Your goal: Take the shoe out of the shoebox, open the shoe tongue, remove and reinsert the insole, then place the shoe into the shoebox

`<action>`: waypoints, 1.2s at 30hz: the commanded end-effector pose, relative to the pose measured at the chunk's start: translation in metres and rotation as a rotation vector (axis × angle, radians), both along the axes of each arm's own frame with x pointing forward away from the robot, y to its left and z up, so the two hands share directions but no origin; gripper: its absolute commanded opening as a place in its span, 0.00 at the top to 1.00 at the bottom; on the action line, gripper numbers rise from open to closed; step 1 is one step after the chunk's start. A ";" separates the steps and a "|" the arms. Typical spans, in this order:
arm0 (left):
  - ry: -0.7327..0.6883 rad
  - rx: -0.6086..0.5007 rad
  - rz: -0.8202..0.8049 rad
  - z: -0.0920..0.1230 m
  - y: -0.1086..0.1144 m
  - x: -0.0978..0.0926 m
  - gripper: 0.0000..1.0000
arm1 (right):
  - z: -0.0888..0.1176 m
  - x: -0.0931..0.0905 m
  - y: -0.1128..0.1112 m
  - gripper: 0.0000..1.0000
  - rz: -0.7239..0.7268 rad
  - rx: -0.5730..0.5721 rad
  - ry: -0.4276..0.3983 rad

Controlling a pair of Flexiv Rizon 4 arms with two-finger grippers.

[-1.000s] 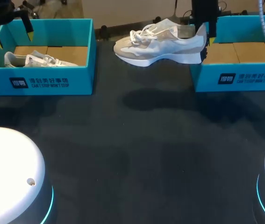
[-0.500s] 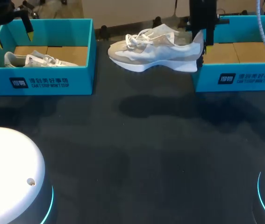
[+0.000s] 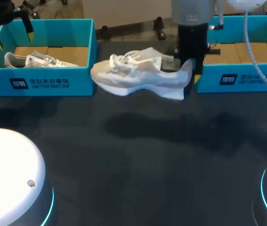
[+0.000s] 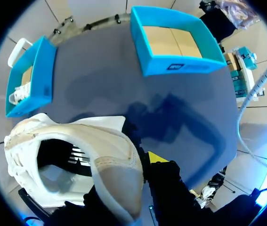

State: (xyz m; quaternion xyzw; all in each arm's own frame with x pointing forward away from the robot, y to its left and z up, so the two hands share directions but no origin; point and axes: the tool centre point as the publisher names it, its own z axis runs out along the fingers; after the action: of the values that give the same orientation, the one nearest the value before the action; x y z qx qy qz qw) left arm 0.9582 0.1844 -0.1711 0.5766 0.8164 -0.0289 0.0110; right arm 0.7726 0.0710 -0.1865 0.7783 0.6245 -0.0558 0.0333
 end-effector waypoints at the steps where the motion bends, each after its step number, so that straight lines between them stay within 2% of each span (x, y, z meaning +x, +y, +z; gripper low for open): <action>1: -0.004 0.002 0.000 0.000 0.000 -0.002 0.00 | -0.002 -0.031 0.009 1.00 0.010 -0.004 -0.023; 10: -0.004 0.002 0.000 0.000 0.000 -0.002 0.00 | -0.009 -0.092 0.010 1.00 -0.003 -0.031 -0.008; 15: -0.004 0.002 0.000 0.000 0.000 -0.002 0.00 | -0.010 -0.117 0.007 1.00 -0.027 -0.041 -0.024; 19: -0.004 0.002 0.000 0.000 0.000 -0.002 0.00 | -0.016 -0.133 0.003 1.00 -0.064 -0.054 -0.004; 36: -0.004 0.002 0.000 0.000 0.000 -0.002 0.00 | -0.017 -0.136 0.001 1.00 -0.075 -0.064 0.002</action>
State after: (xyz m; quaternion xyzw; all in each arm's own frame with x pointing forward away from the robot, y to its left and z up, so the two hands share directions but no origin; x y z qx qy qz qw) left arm 0.9582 0.1844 -0.1711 0.5766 0.8164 -0.0289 0.0110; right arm 0.6378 0.0691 -0.2040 0.7978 0.5954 -0.0778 0.0546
